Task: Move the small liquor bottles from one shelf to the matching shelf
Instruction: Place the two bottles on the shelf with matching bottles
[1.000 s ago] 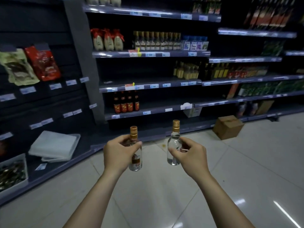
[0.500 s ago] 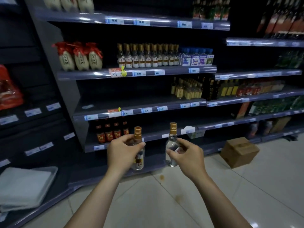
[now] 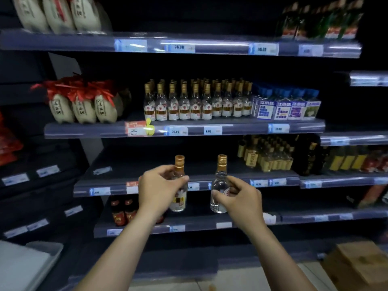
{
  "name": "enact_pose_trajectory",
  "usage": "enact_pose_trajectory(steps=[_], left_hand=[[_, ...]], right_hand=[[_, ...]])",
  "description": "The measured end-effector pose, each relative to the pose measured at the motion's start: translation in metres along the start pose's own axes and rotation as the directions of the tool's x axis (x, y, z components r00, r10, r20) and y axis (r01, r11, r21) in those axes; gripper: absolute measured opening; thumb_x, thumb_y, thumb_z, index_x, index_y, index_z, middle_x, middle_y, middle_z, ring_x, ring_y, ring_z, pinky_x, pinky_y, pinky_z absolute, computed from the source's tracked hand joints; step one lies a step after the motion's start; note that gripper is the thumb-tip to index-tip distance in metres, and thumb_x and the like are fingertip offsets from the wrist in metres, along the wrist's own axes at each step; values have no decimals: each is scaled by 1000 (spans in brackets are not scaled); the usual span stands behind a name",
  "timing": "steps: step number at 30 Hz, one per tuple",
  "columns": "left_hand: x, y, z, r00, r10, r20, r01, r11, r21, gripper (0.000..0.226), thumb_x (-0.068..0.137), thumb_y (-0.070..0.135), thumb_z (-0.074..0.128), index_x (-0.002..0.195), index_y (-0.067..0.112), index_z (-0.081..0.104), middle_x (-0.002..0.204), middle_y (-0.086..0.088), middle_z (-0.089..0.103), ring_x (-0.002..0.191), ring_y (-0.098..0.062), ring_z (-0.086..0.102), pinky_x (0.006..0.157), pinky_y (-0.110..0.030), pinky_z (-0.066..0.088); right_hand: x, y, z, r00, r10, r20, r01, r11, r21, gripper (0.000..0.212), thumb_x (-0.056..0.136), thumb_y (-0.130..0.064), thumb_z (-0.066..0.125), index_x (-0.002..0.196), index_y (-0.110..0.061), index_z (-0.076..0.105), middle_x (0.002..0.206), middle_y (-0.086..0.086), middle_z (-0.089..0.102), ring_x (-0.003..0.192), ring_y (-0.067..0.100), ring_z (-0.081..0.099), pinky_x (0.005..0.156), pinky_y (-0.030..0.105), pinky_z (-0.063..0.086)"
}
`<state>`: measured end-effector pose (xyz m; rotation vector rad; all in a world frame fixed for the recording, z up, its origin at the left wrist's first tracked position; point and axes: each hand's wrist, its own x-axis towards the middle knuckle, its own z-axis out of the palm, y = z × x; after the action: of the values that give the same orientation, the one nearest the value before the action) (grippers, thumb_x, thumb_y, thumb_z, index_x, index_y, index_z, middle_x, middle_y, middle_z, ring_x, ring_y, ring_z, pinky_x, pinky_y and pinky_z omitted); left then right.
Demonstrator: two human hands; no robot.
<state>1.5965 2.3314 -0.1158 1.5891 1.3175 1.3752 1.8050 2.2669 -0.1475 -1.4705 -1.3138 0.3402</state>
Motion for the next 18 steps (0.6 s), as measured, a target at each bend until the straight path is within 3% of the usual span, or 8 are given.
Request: enact_pose_trajectory(steps=[3, 7, 8, 10, 11, 14, 16, 18], left_hand=[[58, 4, 37, 999, 19, -32, -19, 1000, -16, 21, 64, 33, 94, 77, 40, 79, 74, 19, 77, 68, -2, 75, 68, -34, 64], [129, 18, 90, 995, 91, -43, -92, 996, -19, 37, 64, 36, 93, 69, 64, 69, 75, 31, 73, 73, 10, 71, 74, -30, 63], [146, 22, 104, 994, 101, -38, -102, 994, -30, 33, 63, 37, 92, 70, 61, 71, 76, 31, 74, 75, 10, 71, 76, -31, 63], [180, 30, 128, 994, 107, -37, -109, 993, -40, 22, 63, 39, 92, 79, 47, 78, 79, 27, 76, 79, 8, 71, 78, -34, 63], [196, 36, 141, 992, 118, -37, -119, 992, -40, 27, 63, 40, 92, 88, 37, 81, 82, 25, 77, 82, 7, 71, 78, -34, 63], [235, 58, 177, 984, 167, -56, -169, 985, -33, 43, 65, 40, 93, 103, 23, 82, 83, 21, 77, 81, 6, 71, 76, -28, 63], [254, 69, 199, 979, 195, -57, -197, 980, -36, 40, 66, 41, 92, 101, 25, 82, 85, 19, 78, 82, 3, 73, 77, -32, 63], [269, 77, 218, 975, 211, -72, -214, 977, -24, 42, 66, 44, 91, 103, 26, 81, 91, 17, 78, 88, -2, 73, 80, -35, 63]], right_hand=[[63, 25, 3, 1000, -16, 7, 16, 1000, -16, 25, 74, -27, 90, 91, -38, 74, 74, -27, 72, 68, -7, 66, 59, 3, 43], [142, 43, 4, 997, -27, -73, 23, 998, -57, 42, 72, -28, 94, 108, -35, 75, 76, -24, 73, 77, -4, 68, 66, 12, 54], [163, 47, 4, 996, -39, -85, 33, 997, -67, 40, 71, -27, 94, 104, -37, 75, 77, -24, 74, 75, -3, 69, 67, 15, 55], [200, 53, -1, 987, -107, -118, 96, 991, -97, 37, 70, -25, 94, 100, -37, 76, 74, -33, 71, 65, -10, 66, 63, 8, 50], [217, 55, -5, 982, -134, -133, 120, 987, -108, 37, 70, -25, 94, 102, -33, 77, 70, -31, 70, 62, -11, 63, 61, 5, 46], [267, 58, -18, 975, -151, -165, 132, 984, -119, 48, 71, -32, 93, 114, -18, 78, 71, -12, 71, 68, 5, 64, 61, 15, 50], [296, 59, -28, 975, -149, -163, 134, 986, -97, 45, 72, -33, 93, 113, -22, 78, 70, -13, 71, 71, 4, 64, 64, 14, 51], [323, 61, -36, 976, -160, -150, 150, 986, -75, 34, 72, -30, 93, 96, -43, 73, 68, -23, 71, 67, -7, 64, 62, 3, 46]])
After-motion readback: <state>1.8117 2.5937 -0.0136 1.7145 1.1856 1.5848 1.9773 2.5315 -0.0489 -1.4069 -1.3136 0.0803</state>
